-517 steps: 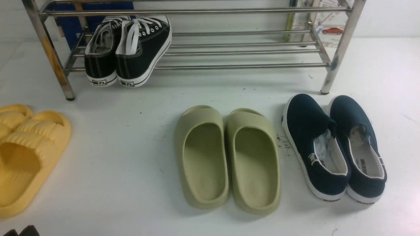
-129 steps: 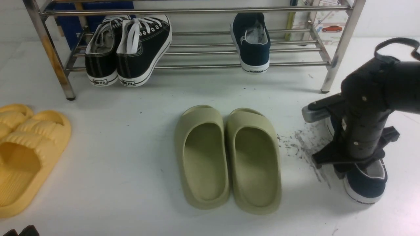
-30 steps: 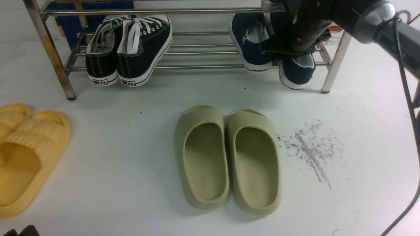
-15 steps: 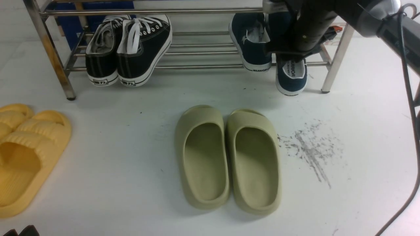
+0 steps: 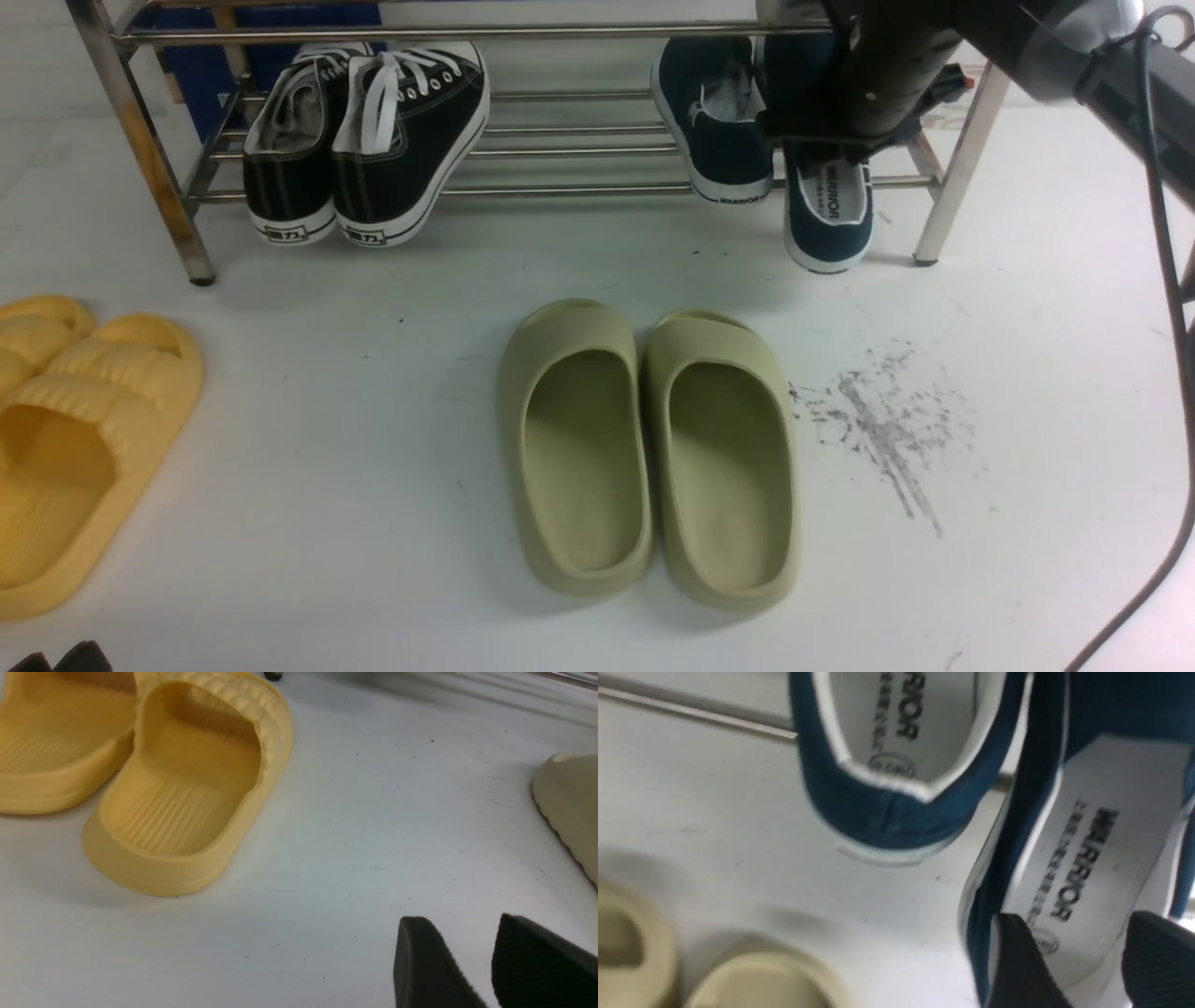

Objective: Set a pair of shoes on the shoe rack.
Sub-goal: Use the right arm to put a shoe into the shoe rack

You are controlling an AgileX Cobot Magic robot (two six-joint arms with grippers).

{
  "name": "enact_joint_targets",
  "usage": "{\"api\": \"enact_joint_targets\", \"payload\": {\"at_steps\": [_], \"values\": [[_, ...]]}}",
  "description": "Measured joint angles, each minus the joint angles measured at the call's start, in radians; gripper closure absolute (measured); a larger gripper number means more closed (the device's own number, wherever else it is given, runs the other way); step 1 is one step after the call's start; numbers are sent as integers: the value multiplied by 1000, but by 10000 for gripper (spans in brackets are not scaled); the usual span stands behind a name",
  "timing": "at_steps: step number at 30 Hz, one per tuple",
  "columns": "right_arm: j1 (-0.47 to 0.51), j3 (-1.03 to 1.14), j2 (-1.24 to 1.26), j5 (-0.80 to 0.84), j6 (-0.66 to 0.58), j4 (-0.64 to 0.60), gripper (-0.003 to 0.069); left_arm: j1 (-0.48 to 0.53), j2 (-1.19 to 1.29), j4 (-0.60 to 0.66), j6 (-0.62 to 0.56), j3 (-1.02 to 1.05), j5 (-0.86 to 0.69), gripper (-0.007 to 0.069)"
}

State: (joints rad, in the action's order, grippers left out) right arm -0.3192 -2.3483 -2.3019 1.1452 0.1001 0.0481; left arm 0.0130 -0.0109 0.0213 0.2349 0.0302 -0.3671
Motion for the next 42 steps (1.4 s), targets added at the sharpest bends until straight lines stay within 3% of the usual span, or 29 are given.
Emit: {"api": "enact_joint_targets", "payload": {"at_steps": [7,11,15,24,28,35,42], "values": [[0,-1,27,95,-81,-48,402,0,0,0,0,0,0,386],[0,33,89,102,-100,-55,555,0,0,0,0,0,0,386],[0,96,157,102,-112,-55,655,0,0,0,0,0,0,386],[0,317,216,101,-128,-62,664,0,0,0,0,0,0,386],[0,424,213,1,-125,-62,664,0,0,0,0,0,0,386],[0,430,183,-260,-80,-42,662,0,0,0,0,0,0,386],[-3,431,164,-323,27,47,661,0,0,0,0,0,0,386]]}}
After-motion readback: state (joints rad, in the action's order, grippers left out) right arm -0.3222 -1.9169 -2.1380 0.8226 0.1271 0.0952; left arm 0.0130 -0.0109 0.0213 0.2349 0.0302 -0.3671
